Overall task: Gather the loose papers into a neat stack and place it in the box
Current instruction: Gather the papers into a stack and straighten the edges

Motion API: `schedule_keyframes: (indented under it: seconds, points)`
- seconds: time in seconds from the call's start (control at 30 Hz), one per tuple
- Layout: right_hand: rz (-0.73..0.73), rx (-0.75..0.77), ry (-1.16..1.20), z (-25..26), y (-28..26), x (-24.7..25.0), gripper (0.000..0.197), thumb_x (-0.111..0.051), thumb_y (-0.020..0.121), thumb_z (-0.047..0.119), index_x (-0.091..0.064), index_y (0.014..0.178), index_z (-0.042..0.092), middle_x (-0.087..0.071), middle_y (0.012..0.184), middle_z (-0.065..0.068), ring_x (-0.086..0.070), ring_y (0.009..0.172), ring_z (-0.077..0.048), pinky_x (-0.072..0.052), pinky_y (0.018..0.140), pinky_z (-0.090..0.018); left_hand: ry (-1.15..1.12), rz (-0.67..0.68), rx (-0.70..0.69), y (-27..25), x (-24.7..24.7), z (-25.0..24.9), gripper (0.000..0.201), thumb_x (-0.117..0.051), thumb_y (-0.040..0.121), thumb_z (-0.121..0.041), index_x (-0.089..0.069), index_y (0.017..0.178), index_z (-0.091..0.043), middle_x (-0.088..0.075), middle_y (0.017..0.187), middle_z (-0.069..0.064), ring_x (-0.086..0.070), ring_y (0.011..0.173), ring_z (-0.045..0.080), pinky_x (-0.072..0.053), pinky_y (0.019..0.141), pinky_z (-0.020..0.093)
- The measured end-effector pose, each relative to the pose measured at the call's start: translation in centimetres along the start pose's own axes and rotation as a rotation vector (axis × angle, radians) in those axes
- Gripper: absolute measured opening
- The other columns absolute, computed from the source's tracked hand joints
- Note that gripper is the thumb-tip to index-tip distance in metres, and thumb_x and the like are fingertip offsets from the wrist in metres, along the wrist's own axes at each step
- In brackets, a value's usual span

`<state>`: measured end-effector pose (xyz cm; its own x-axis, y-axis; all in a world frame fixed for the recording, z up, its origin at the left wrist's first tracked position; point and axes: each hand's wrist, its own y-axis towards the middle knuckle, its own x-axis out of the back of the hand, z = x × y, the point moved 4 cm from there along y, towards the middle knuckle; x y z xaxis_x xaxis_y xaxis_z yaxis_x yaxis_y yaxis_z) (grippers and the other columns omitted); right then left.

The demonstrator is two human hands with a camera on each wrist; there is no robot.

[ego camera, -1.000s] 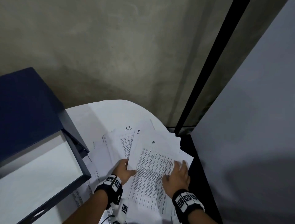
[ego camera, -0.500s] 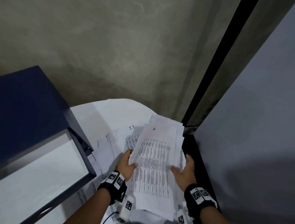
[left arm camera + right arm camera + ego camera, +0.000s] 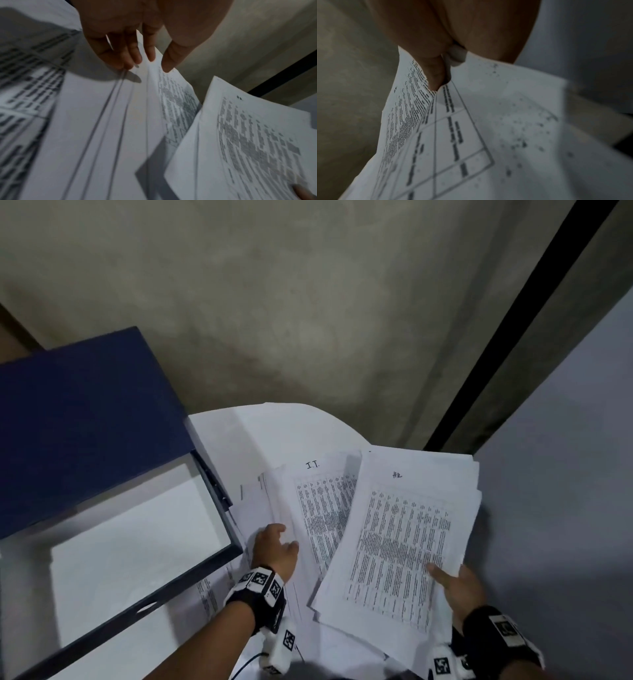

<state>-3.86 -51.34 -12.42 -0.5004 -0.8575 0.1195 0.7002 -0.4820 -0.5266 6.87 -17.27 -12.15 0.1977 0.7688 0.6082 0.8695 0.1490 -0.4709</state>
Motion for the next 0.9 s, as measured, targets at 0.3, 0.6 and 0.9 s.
schedule_keyframes:
  seconds: [0.3,0.6,0.9]
  points:
    - [-0.051,-0.003,-0.068,-0.8,-0.2,0.4,0.042,-0.066,0.088,0.002,-0.058,0.129,0.002,-0.064,0.124,-0.013,-0.058,0.116,-0.031,-0.04,0.105,-0.045,0.444,0.118,0.035,0.1,-1.4,0.6,0.106,-0.07,0.079,-0.046,-0.002,0.152,-0.011,0.0,0.16,0.011,-0.008,0.147,0.03,-0.021,0.118,0.047]
    - [-0.018,0.029,-0.092,-0.8,-1.2,0.7,0.038,-0.066,0.088,0.001,-0.059,0.125,0.004,-0.066,0.114,-0.009,-0.06,0.108,-0.028,-0.041,0.103,-0.042,0.387,0.054,0.064,1.8,-0.2,1.3,0.119,-0.065,0.07,-0.068,-0.004,0.151,-0.006,0.009,0.161,0.011,-0.003,0.149,0.028,-0.022,0.117,0.047]
    - [0.051,0.005,-0.152,-1.3,-1.4,-0.4,0.029,-0.065,0.088,0.002,-0.063,0.115,0.012,-0.069,0.105,-0.004,-0.065,0.094,-0.022,-0.047,0.097,-0.042,0.523,0.028,0.037,0.5,-1.5,-0.6,0.107,-0.081,0.063,-0.048,-0.016,0.141,-0.013,-0.019,0.144,0.01,-0.026,0.133,0.03,-0.033,0.103,0.048]
